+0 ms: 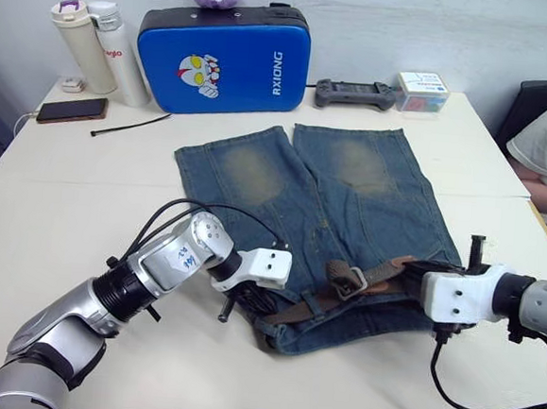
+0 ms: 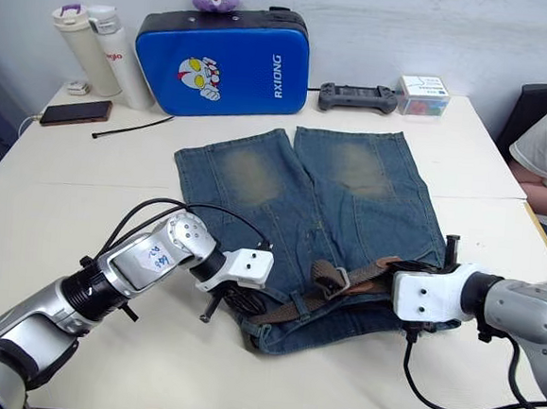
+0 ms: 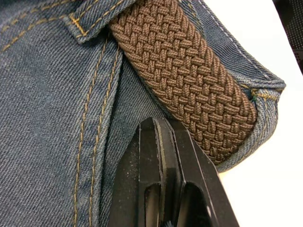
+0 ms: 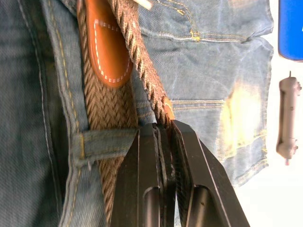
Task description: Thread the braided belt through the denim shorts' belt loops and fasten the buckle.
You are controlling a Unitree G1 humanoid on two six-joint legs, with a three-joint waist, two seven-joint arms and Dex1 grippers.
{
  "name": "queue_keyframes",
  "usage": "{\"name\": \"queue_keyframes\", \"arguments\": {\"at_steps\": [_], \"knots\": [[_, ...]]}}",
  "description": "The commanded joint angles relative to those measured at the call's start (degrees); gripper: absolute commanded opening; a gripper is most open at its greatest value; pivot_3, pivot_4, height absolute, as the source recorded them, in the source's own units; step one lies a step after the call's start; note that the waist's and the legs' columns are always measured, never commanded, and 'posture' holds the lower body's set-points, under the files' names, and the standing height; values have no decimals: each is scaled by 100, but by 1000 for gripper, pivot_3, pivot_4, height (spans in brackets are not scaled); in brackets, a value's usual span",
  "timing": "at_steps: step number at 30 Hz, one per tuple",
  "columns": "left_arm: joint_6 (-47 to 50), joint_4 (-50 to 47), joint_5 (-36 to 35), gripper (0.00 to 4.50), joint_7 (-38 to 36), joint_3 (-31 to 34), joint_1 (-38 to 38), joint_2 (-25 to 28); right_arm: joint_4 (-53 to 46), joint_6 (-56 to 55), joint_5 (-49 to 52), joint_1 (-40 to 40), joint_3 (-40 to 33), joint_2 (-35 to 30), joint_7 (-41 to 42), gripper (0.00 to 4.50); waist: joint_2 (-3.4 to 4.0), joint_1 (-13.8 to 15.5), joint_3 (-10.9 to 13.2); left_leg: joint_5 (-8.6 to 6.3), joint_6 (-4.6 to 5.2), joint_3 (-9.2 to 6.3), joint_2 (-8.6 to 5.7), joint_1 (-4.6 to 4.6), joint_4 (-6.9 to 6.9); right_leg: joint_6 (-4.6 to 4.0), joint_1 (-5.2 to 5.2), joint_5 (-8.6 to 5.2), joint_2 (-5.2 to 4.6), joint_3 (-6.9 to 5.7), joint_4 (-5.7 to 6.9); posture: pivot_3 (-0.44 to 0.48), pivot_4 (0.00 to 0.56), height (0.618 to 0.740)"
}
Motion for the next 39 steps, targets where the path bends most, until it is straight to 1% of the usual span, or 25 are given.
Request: {"name": "queue_keyframes", "arguments": {"at_steps": [1, 6, 9, 12, 15, 20, 24, 27, 30, 34, 36, 37, 38, 39], "knots": [[122, 464, 448, 0, 23, -374, 302, 91, 121, -187, -246, 254, -640, 16, -113, 55, 2, 2, -1, 8, -14, 1, -1, 0, 0, 0, 0, 0, -1, 0, 0, 0, 150, 740], [100, 466, 457, 0, -25, -362, 327, 83, 220, 234, -540, 449, -1007, 166, -353, 55, 2, 5, -1, 8, -13, 0, -1, 7, 1, 1, 9, 0, -2, 1, -1, 0, 150, 740], [100, 438, 450, 0, -49, -349, 362, 94, 138, 692, -696, 604, -1074, 273, -334, 55, 2, -2, -1, 8, -14, 0, 0, 8, 1, 1, 10, 0, -1, 1, -3, 0, 150, 740], [120, 419, 435, 0, -60, -321, 409, 99, 12, 1043, -643, 741, -1119, 389, -262, 55, 5, -4, -4, 7, -14, -2, 2, 8, -2, 0, 10, -1, 0, 0, -4, 0, 150, 740], [119, 407, 439, 0, -71, -305, 451, 118, -62, 1105, -669, 823, -1115, 385, -219, 55, 13, -7, -8, 6, -11, -1, 2, 8, -2, 0, 10, 0, -1, 2, -6, 0, 150, 740], [129, 327, 436, 0, -125, -233, 501, 238, 338, 641, -1025, 1153, -1320, 245, -333, 55, 15, -9, -10, 5, -12, -2, 2, 9, -6, 0, 12, -1, 0, 0, -14, 0, 150, 740], [170, 155, 410, 0, -219, -187, 593, 405, 683, 254, -1161, 1207, -1330, 229, -506, 55, 14, -48, -11, 4, -15, -1, 7, 12, -11, 0, 14, -1, 6, 2, -16, 0, 150, 740], [205, 46, 395, 0, -252, -175, 680, 516, 1460, -433, -1235, 1309, -1336, 173, -799, 55, 15, -51, -11, 2, -22, -1, 16, 14, -17, -7, 13, -5, 16, 2, -20, 0, 150, 740], [195, -16, 393, 0, -262, -146, 754, 585, 1870, -848, -1170, 1302, -1267, 148, -947, 55, 15, -57, -11, 2, -24, 0, 18, 14, -22, -7, 13, -5, 18, 3, -28, 0, 150, 740], [214, -27, 353, 0, -201, -5, 791, 586, 1921, -957, -716, 1188, -1156, 295, -863, 55, 15, -82, -11, 1, -25, 1, 22, 14, -25, -8, 13, -5, 23, 5, -30, 0, 150, 740], [187, -23, 294, 0, -205, 147, 768, 578, 1883, -947, -482, 1143, -1089, 334, -783, 845, 14, -91, -11, 1, -25, 1, 24, 14, -25, -8, 13, -5, 25, 5, -30, 0, 150, 740], [173, -43, 242, 0, -235, 235, 759, 586, 1858, -945, -375, 1123, -1066, 341, -733, 1027, 14, -100, -11, 0, -25, 1, 25, 14, -25, -8, 13, -5, 26, 5, -31, 0, 150, 740], [148, -65, 209, 0, -259, 306, 757, 597, 1846, -943, -297, 1109, -1056, 343, -690, 1390, 14, -115, -11, 0, -25, 1, 25, 14, -25, -8, 13, -5, 26, 5, -31, 0, 150, 740], [106, -99, 164, 0, -292, 410, 735, 617, 1844, -935, -178, 1086, -1062, 332, -616, 2003, 15, -137, -10, 0, -25, 1, 28, 14, -26, -10, 13, -6, 28, 5, -31, 0, 150, 740]]}}
